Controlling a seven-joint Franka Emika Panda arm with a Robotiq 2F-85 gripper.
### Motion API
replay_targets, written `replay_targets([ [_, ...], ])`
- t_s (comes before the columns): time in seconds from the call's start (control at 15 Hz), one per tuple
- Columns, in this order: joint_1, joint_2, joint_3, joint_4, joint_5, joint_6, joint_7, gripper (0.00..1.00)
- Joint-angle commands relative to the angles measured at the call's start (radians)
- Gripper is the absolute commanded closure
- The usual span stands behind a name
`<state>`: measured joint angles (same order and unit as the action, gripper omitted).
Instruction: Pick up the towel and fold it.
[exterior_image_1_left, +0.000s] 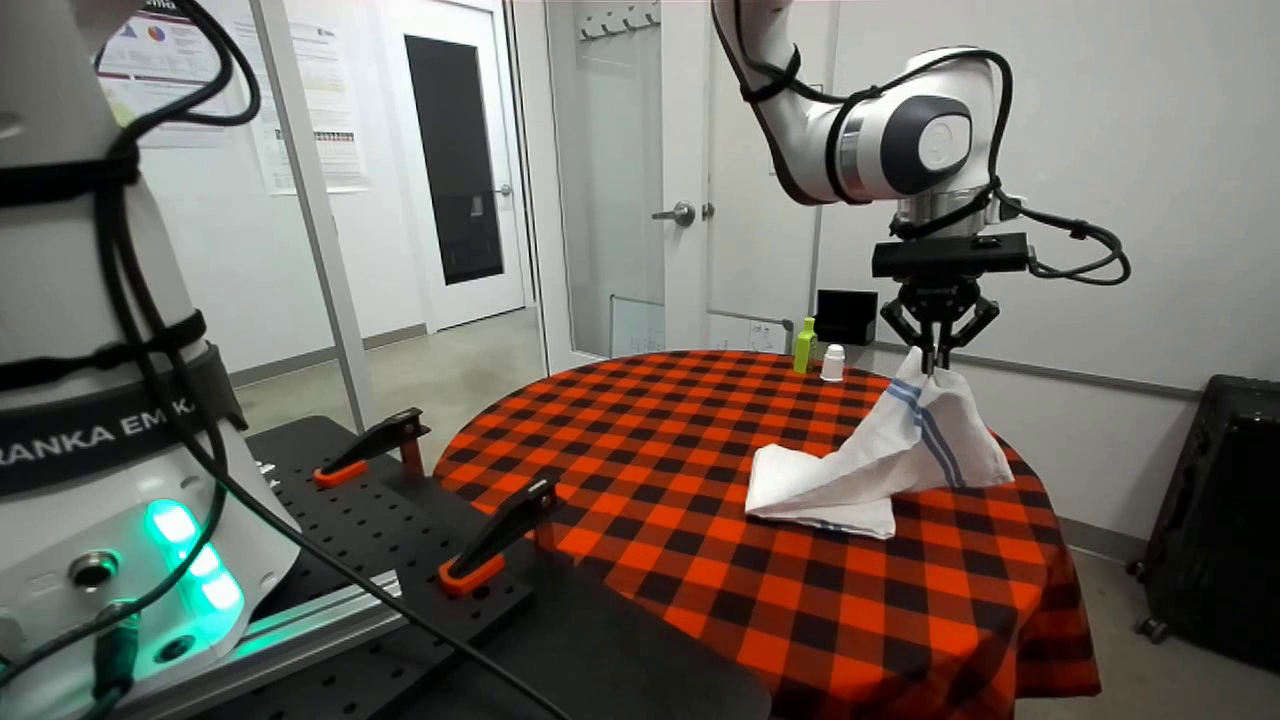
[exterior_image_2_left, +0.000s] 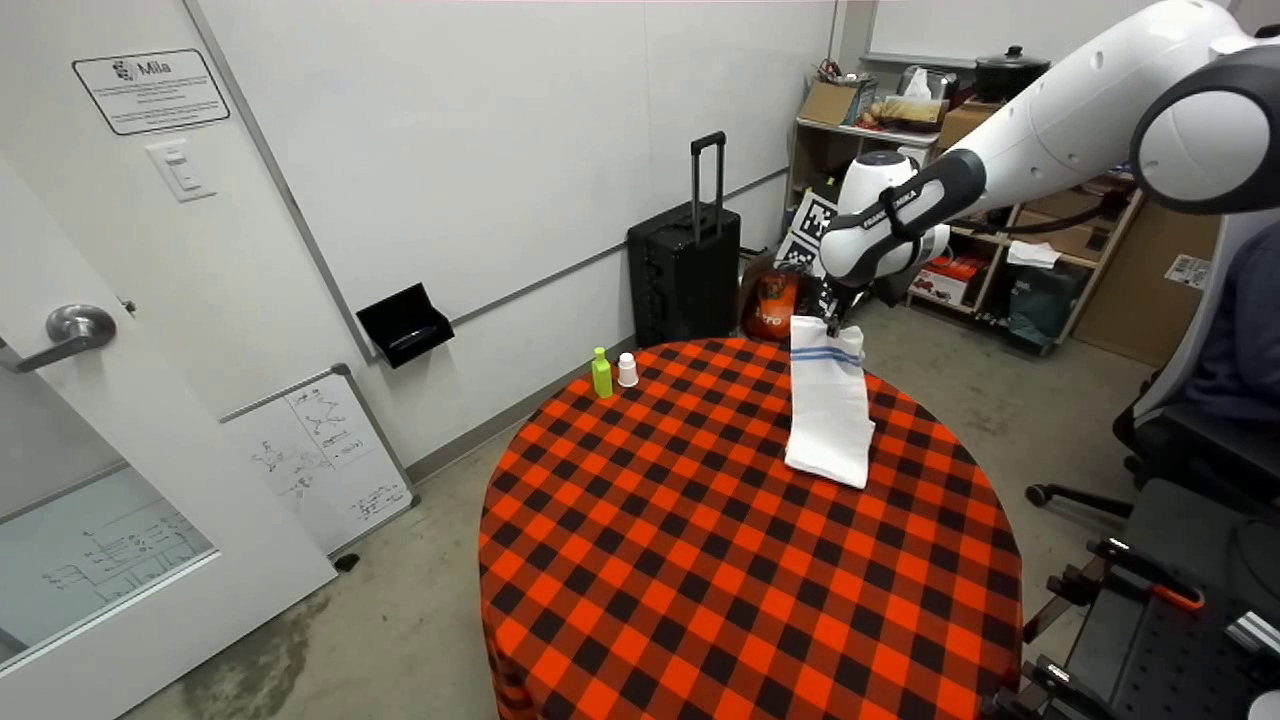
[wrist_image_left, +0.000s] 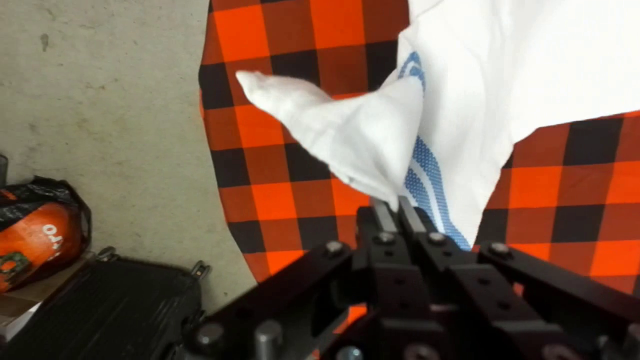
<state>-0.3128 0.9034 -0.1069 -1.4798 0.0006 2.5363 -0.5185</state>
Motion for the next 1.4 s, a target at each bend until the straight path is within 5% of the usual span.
replay_targets([
  [0.0,0.001,0.092,-0.031,0.109,-0.056,0.039,0.114,0.99],
  [0.53,0.018,0.138,-0.088,0.123,-0.119,-0.035,0.244,0.99],
  [1.33,0.063,-0.009,0.012,-0.098,-0.106,-0.303,0.200,0.99],
])
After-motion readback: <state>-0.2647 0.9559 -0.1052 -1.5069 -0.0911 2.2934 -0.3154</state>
